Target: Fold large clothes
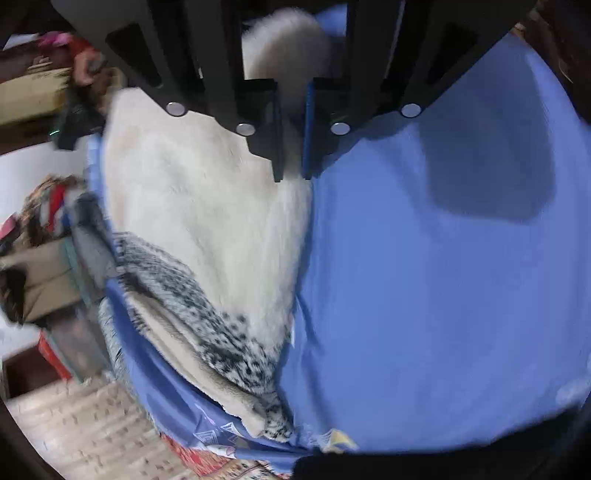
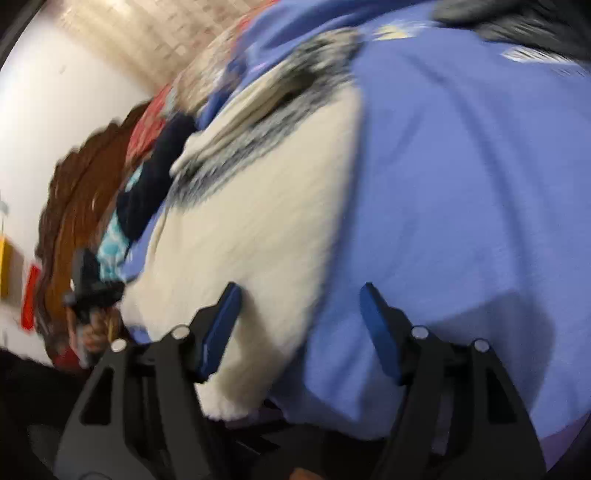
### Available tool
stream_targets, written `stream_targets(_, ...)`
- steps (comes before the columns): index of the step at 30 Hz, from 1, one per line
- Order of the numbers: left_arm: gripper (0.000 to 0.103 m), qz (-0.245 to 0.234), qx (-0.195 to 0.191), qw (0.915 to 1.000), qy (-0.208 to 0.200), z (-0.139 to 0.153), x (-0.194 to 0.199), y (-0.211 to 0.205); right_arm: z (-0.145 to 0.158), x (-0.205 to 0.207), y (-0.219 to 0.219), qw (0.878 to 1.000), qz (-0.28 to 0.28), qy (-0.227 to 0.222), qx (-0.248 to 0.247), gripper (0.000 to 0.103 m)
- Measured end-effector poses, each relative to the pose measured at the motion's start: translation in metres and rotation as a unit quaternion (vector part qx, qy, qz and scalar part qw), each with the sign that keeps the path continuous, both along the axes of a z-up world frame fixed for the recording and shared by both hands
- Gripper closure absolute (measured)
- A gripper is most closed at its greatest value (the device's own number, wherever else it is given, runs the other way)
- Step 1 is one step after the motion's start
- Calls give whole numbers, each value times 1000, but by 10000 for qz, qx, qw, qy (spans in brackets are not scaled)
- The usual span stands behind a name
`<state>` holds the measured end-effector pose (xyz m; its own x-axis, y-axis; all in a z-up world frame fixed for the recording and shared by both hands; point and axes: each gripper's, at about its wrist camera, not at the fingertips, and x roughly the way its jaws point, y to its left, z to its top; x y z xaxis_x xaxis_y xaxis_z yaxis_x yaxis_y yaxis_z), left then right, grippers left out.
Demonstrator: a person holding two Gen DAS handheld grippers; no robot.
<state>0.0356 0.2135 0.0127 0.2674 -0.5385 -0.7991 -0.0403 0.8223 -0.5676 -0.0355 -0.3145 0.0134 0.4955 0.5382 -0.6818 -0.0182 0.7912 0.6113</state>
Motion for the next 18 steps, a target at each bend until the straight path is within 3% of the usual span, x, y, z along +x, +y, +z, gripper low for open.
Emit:
stream_targets(3,65,-40,-248,9997,-5,6,-22,-3,-1,-5,33,9974,560,80,445,61)
stream_targets(8,55,-298,-213,9993,8,7,-38,-24,-10,-21,56,9912,806,379,979,69)
stream_targets(10,55,-316,-153,9994,27,5,-42,-24,-4,-28,50,9917,642,322,1068,91)
stream_targets(11,56,-302,-150,9994,16,6,-42,-24,5,-32,42,9925,414,216,1129,91)
stream_targets(12,71,-281,-179,9994,-27,9,-43,-23,17,-33,33,9918,246,65,1249,93)
stream_targets(13,75,-276,-244,9993,-51,12,-43,-22,27,-34,26,9918,141,-76,1269,94)
stream_targets(18,76,-106,-913,9954,-264,42,-42,-17,87,-27,-1,9898,-245,-817,1143,94)
